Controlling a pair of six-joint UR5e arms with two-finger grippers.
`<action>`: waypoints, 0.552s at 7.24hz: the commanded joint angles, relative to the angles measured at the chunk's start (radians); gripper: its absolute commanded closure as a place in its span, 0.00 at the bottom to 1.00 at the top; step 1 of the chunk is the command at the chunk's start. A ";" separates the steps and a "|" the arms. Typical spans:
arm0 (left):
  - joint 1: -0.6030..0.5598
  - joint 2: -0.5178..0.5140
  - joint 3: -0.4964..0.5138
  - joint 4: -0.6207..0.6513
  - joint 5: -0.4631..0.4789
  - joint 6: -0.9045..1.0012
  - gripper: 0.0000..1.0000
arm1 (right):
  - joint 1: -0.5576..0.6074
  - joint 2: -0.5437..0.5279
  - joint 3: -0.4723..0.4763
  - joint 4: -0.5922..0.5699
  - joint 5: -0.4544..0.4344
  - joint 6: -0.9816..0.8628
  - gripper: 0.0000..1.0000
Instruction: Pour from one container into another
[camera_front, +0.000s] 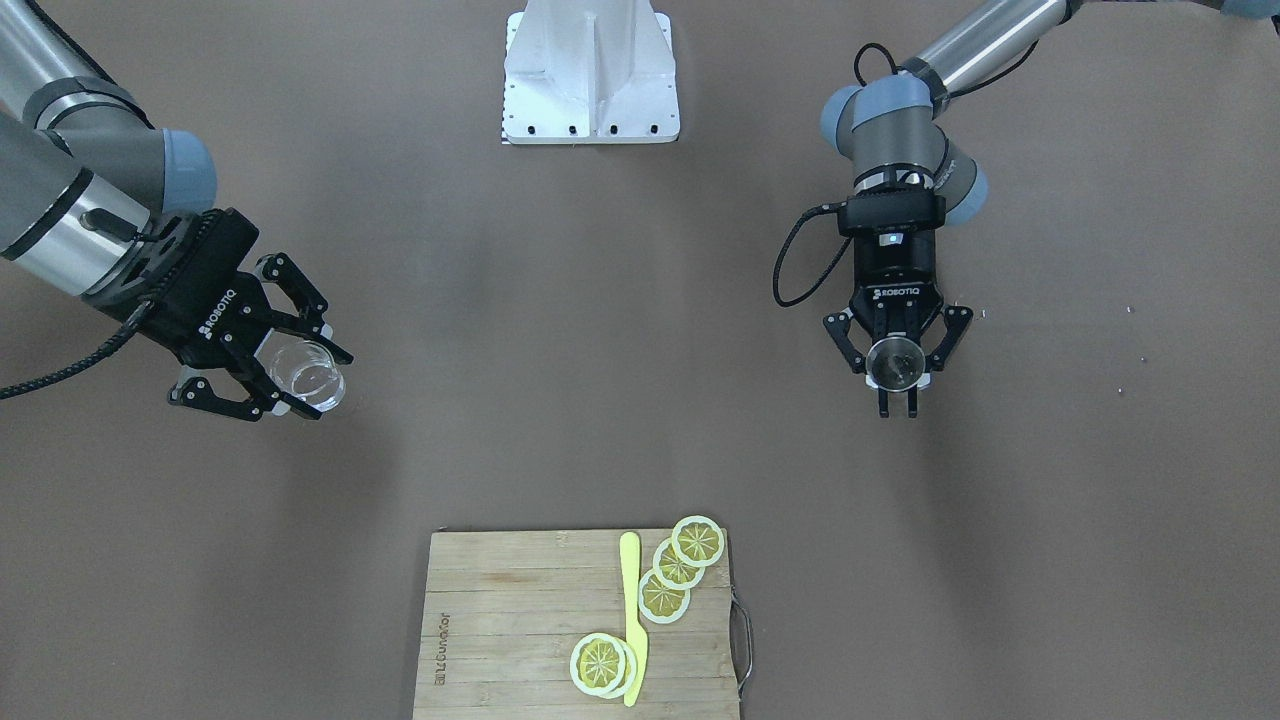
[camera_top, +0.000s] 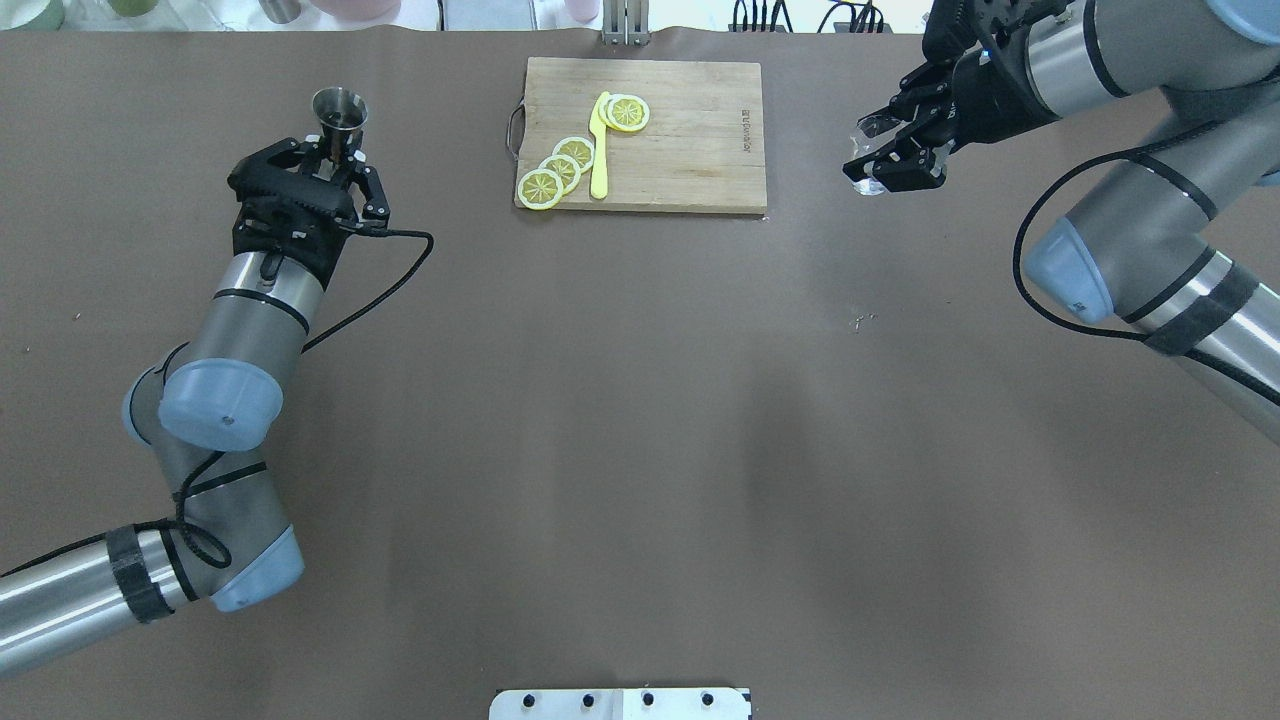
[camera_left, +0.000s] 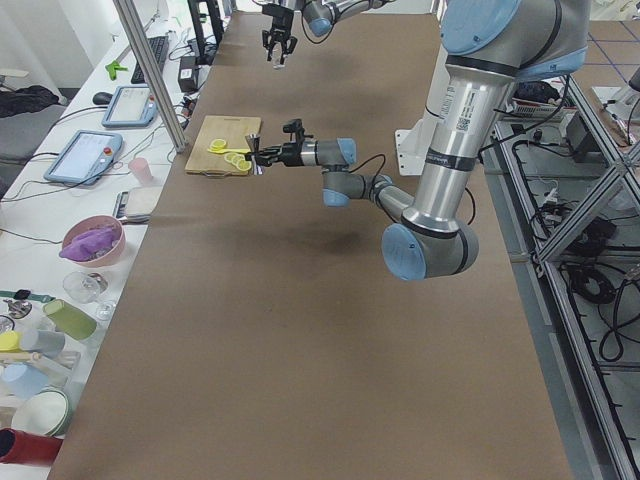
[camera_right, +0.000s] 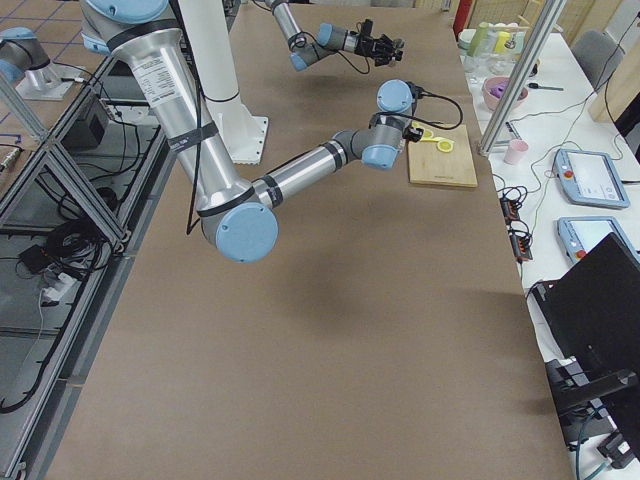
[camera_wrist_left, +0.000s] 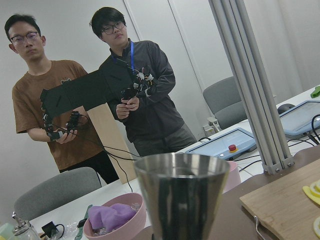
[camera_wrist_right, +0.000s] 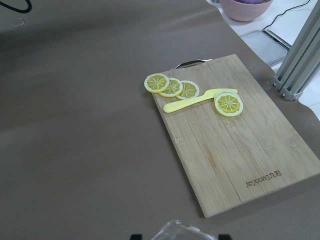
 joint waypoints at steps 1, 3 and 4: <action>-0.019 -0.165 0.135 0.054 -0.010 0.018 1.00 | -0.005 0.058 0.055 -0.195 -0.008 -0.040 1.00; -0.014 -0.284 0.182 0.173 -0.003 0.021 1.00 | -0.008 0.082 0.087 -0.286 -0.011 -0.056 1.00; 0.001 -0.349 0.222 0.215 0.000 0.054 1.00 | -0.008 0.085 0.128 -0.370 -0.011 -0.089 1.00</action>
